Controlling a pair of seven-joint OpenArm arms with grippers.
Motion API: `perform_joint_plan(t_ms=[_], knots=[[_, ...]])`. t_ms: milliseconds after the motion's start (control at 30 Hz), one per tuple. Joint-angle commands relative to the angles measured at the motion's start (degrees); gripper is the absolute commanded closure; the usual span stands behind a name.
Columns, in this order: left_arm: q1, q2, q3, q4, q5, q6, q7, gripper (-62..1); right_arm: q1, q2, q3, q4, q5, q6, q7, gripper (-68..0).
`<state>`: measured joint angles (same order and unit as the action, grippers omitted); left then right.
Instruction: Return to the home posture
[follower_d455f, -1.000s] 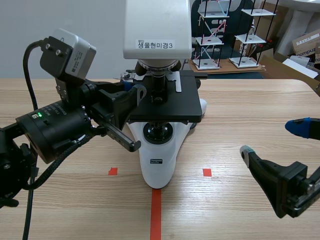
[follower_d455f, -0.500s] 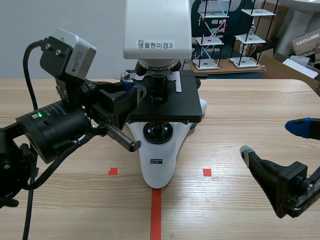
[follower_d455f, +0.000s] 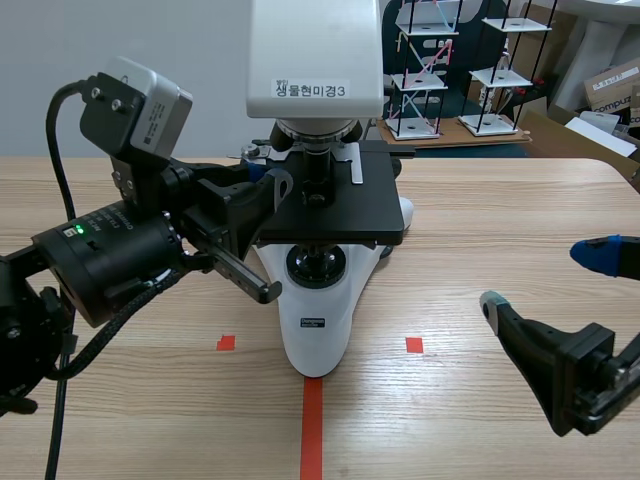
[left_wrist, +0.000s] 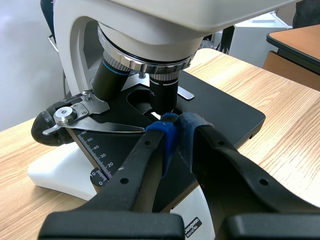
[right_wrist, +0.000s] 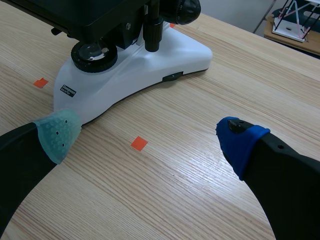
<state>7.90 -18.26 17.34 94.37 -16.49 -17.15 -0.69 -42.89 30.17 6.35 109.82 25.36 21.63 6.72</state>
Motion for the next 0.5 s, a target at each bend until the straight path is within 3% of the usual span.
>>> perform_joint_plan(t_ms=[0,467], knots=[[-0.5,0.3,0.1,1.1,-0.3,-0.1,-1.2,-2.5,0.0,0.6,0.7,0.8,0.8,-0.2,0.9,-59.5],[-0.5,0.3,0.1,1.1,-0.3,-0.1,-1.2,-2.5,0.0,0.6,0.7,0.8,0.8,-0.2,0.4,-59.5]])
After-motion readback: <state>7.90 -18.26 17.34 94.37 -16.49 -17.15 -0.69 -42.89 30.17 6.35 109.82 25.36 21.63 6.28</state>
